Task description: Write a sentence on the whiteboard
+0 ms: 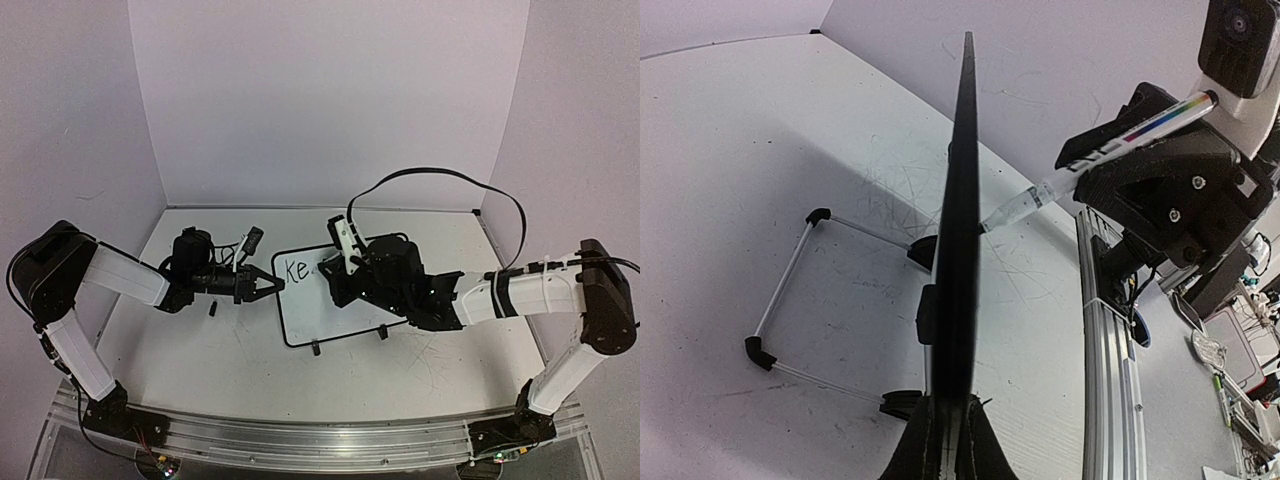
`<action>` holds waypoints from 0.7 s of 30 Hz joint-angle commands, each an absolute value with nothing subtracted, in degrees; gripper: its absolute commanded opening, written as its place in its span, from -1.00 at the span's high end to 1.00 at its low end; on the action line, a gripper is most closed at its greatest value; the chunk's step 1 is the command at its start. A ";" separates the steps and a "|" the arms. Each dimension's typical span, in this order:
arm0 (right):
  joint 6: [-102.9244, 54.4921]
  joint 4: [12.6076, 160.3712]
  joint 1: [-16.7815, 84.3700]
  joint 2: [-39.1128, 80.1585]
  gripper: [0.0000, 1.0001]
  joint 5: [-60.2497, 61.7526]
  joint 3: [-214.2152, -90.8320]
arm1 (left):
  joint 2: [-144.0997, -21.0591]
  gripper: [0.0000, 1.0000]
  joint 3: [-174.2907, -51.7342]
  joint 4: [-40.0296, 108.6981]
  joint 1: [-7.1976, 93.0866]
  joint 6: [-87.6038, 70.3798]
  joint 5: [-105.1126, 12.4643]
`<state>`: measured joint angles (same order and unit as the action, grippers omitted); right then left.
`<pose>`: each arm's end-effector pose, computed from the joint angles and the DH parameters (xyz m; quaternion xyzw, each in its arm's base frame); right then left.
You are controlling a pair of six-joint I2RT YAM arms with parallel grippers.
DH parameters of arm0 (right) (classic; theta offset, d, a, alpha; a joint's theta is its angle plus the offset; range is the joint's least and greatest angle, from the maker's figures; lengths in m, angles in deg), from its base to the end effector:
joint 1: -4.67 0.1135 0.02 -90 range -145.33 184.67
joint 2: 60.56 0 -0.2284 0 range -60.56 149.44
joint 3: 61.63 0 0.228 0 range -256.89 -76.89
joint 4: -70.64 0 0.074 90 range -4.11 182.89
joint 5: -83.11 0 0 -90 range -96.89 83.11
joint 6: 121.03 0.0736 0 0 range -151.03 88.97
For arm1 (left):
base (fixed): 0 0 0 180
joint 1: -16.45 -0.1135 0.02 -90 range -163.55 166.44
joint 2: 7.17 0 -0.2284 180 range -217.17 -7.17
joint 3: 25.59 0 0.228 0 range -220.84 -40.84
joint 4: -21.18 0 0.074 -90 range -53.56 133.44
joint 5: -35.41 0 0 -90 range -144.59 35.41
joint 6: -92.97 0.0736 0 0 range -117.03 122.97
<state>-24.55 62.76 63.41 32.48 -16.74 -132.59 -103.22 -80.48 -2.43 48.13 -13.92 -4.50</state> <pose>0.2108 0.3229 0.2199 -0.2989 0.7290 0.2728 0.5520 0.2523 -0.2220 0.1540 0.3422 0.6926 -0.5315 0.3476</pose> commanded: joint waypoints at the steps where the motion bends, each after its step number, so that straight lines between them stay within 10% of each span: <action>1: -24.26 60.25 63.33 31.65 1.00 -18.73 -134.21 | -101.11 1.00 -81.27 -2.65 48.09 -13.38 -2.84; 21: -23.76 59.56 63.29 33.05 1.00 -20.62 -134.94 | -100.71 1.00 -81.20 -2.41 48.09 -13.47 -2.73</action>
<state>-24.54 61.50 63.41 32.49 -18.19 -132.61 -103.09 -80.48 -2.41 48.13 -13.72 -4.22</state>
